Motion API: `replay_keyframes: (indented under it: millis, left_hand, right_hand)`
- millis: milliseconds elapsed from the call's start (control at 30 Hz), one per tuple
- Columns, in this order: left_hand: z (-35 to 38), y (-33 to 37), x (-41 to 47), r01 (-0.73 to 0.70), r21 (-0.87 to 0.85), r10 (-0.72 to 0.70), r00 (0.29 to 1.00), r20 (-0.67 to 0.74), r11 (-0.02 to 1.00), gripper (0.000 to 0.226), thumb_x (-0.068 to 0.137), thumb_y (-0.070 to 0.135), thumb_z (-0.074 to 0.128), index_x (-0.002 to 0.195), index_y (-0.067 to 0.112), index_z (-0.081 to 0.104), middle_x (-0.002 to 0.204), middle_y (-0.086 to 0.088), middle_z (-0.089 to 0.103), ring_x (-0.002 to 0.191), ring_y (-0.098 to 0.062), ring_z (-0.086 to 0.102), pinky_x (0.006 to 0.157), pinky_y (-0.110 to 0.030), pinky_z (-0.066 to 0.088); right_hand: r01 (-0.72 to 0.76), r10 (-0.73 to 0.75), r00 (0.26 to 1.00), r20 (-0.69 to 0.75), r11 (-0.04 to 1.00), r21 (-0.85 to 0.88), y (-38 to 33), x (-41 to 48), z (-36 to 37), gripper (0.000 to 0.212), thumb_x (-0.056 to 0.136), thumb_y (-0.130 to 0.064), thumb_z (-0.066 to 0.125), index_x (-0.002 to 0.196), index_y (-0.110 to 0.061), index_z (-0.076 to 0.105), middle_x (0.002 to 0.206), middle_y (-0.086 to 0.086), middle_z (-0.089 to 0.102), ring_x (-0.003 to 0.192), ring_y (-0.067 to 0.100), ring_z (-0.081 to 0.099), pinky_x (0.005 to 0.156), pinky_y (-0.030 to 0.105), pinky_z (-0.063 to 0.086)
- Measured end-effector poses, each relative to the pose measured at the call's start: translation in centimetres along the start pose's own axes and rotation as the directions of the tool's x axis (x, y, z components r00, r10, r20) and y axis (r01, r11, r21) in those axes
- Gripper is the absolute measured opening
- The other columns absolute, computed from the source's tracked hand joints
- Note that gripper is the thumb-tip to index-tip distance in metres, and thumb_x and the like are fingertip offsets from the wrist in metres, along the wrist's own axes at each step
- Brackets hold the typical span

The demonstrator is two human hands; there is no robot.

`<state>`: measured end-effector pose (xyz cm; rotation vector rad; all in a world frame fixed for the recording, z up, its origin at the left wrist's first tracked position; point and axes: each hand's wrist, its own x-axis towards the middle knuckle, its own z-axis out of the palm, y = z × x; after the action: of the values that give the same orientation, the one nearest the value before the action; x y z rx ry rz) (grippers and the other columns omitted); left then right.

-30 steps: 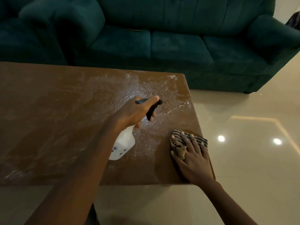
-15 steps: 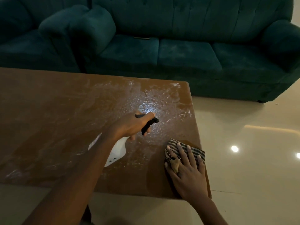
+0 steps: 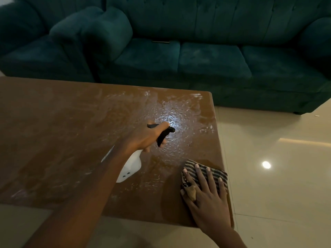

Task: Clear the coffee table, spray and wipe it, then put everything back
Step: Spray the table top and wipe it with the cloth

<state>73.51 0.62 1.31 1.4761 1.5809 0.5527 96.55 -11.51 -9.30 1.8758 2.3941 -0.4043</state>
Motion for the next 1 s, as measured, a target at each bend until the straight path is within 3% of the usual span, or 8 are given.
replay_keyframes:
  millis: [200,367,533,600,700,833,900,1000]
  left_hand:
    - [-0.2,-1.4,1.3,-0.065,-0.024,0.063,0.995,-0.076,0.998,0.063,0.086,0.063,0.043,0.076,0.009,0.074,0.062,-0.003,0.071,0.047,-0.013,0.058,0.038,-0.021,0.039]
    - [-2.8,-2.0,1.7,-0.155,-0.113,0.144,0.984,-0.102,0.981,0.057,0.104,0.048,0.04,0.078,0.012,0.075,0.076,-0.004,0.076,0.034,-0.005,0.049,0.043,-0.024,0.042]
    - [-4.1,-3.2,1.6,-0.208,-0.24,0.175,0.973,-0.153,0.948,0.059,0.105,0.046,0.035,0.09,0.006,0.075,0.087,-0.008,0.076,0.033,-0.007,0.044,0.046,-0.028,0.043]
    - [-4.6,-3.6,1.6,-0.237,-0.301,0.186,0.965,-0.187,0.924,0.063,0.1,0.051,0.035,0.089,0.003,0.073,0.088,-0.014,0.075,0.035,-0.013,0.043,0.045,-0.028,0.04]
    - [-4.9,-3.9,1.8,-0.296,-0.338,0.218,0.944,-0.25,0.893,0.064,0.097,0.053,0.034,0.09,0.002,0.072,0.088,-0.026,0.07,0.037,-0.024,0.041,0.044,-0.032,0.04]
    - [-5.3,-4.2,1.8,-0.406,-0.371,0.285,0.897,-0.339,0.835,0.06,0.098,0.048,0.035,0.082,0.001,0.069,0.084,-0.037,0.064,0.037,-0.036,0.04,0.04,-0.046,0.039]
    - [-5.5,-4.6,2.0,-0.453,-0.395,0.307,0.872,-0.381,0.799,0.059,0.097,0.048,0.037,0.082,0.001,0.069,0.087,-0.031,0.068,0.036,-0.032,0.041,0.04,-0.048,0.04]
    - [-5.6,-5.1,1.8,-0.543,-0.372,0.399,0.826,-0.398,0.753,0.055,0.096,0.047,0.038,0.086,0.003,0.069,0.093,-0.014,0.073,0.037,-0.018,0.045,0.043,-0.046,0.042]
  right_hand:
    - [-0.038,0.039,0.999,-0.02,0.999,0.038,-0.5,-0.3,-0.5,0.061,0.077,-0.076,-0.018,0.136,-0.062,-0.031,0.148,-0.026,-0.039,0.137,0.008,-0.043,0.118,0.041,-0.018]
    - [-0.157,0.162,0.983,-0.086,0.986,0.058,0.4,1.7,-0.5,0.06,0.081,-0.078,-0.016,0.138,-0.062,-0.026,0.152,-0.027,-0.032,0.139,0.003,-0.038,0.116,0.033,-0.02]
    - [-0.297,0.314,0.943,-0.11,0.944,0.143,2.5,10.7,-2.5,0.064,0.089,-0.075,0.001,0.145,-0.054,-0.02,0.163,-0.015,-0.014,0.148,0.012,-0.021,0.12,0.043,-0.01]
    - [-0.278,0.292,0.951,-0.104,0.952,0.126,1.4,14.8,-3.6,0.067,0.093,-0.073,0.007,0.153,-0.047,-0.007,0.165,-0.011,-0.01,0.15,0.018,-0.017,0.118,0.046,-0.012]
    - [-0.103,0.109,0.99,-0.091,0.993,0.065,-1.9,17.0,-3.8,0.064,0.095,-0.072,0.009,0.152,-0.047,-0.006,0.163,-0.012,-0.014,0.15,0.019,-0.018,0.116,0.045,-0.014]
    - [0.15,-0.148,0.983,-0.112,0.989,0.007,-3.3,11.2,-1.2,0.054,0.096,-0.072,0.006,0.147,-0.06,-0.007,0.16,-0.024,-0.016,0.147,0.007,-0.024,0.115,0.032,-0.022]
    - [0.127,-0.124,0.984,-0.125,0.992,0.014,-1.5,8.8,-0.8,0.053,0.097,-0.071,0.008,0.147,-0.061,-0.002,0.16,-0.026,-0.014,0.148,0.005,-0.021,0.116,0.03,-0.021]
    - [-0.063,0.069,0.991,-0.111,0.997,0.053,1.6,9.3,-2.3,0.059,0.093,-0.073,0.004,0.15,-0.056,0.006,0.161,-0.023,-0.014,0.146,0.004,-0.024,0.117,0.031,-0.017]
